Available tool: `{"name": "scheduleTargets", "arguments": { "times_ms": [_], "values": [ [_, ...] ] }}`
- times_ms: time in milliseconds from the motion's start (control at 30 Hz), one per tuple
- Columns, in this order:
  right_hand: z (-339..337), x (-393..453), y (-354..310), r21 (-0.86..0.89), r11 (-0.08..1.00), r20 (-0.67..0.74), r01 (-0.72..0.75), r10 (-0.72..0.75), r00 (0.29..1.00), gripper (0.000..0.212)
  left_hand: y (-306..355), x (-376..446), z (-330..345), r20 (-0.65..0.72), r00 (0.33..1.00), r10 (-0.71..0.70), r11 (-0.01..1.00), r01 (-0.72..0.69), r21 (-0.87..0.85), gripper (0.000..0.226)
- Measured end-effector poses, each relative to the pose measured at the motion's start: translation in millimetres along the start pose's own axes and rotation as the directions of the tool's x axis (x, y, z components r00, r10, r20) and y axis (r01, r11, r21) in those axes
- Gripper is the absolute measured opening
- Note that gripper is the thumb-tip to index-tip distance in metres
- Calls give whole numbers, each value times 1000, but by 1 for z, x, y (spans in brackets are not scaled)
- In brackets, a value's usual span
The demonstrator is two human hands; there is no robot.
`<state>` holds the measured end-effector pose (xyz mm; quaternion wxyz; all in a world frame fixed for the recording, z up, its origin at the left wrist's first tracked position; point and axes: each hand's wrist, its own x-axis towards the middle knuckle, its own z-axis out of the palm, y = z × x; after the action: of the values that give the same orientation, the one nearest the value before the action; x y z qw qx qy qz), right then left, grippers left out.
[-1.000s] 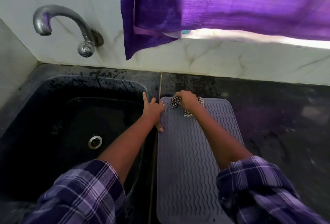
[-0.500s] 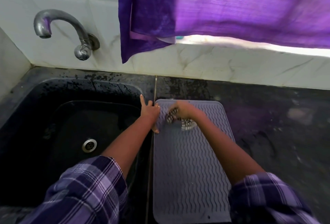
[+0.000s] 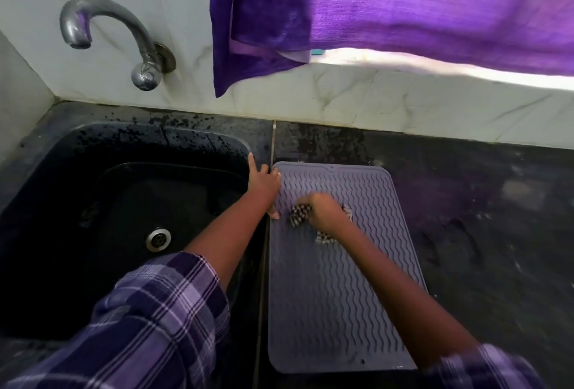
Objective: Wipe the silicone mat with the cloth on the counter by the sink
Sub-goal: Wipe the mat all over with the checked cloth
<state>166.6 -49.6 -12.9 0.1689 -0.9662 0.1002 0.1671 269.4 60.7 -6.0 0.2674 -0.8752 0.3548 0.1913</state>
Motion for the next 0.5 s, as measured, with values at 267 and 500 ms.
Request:
{"name": "scheduleTargets", "arguments": {
  "times_ms": [267,500],
  "values": [
    [-24,-15,-7,-1,998,260,67,-65,963,44,10,-17,-3,-116,993,-2,999,-4,-50,78],
    [-4,-2,-20,-56,995,-153,-80,70,986,35,39,-52,18,-39,991,-126,951,110,-287,78]
  ]
}}
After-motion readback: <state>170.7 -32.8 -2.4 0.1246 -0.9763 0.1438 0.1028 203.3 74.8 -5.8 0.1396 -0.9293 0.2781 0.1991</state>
